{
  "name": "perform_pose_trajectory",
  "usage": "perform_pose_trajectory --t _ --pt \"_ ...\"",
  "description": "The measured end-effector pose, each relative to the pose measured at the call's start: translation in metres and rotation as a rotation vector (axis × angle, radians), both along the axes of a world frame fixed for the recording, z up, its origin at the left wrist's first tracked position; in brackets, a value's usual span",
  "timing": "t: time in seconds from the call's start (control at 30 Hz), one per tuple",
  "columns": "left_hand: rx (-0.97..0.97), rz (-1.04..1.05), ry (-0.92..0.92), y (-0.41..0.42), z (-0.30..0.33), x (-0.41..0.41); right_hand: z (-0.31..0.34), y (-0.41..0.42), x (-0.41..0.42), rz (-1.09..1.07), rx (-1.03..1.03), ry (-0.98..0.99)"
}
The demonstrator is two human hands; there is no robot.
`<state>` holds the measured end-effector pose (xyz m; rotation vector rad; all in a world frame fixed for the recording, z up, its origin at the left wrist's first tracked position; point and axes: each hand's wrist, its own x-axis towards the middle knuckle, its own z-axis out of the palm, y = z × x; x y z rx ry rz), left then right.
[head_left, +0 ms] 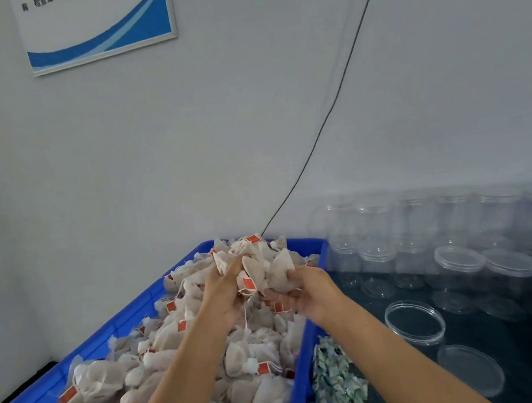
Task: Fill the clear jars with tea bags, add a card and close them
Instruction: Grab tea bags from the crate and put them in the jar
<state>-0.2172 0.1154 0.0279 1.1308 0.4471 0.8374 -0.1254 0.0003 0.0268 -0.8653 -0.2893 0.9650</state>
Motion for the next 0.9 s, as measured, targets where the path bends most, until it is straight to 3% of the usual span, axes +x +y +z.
perform_pose_trajectory --t 0.23,0.47,0.57,0.7,0.9 --pt "-0.11 -0.114 -0.071 -0.061 0.014 0.053 0.004 -0.073 0.037 -0.055 0.101 0.082" --pt "-0.213 -0.17 -0.077 -0.122 0.01 0.109 0.0 -0.138 0.076 -0.254 0.095 -0.098" --pt "-0.198 -0.139 -0.065 -0.139 -0.006 0.126 -0.008 -0.161 0.089 -0.411 -0.006 -0.26" --pt "-0.17 -0.047 -0.036 -0.146 -0.034 0.141 -0.021 -0.176 0.105 -0.619 -0.311 -0.562" --pt "-0.081 0.033 0.032 -0.145 -0.064 0.15 -0.045 -0.17 0.115 -0.709 -0.378 -0.823"
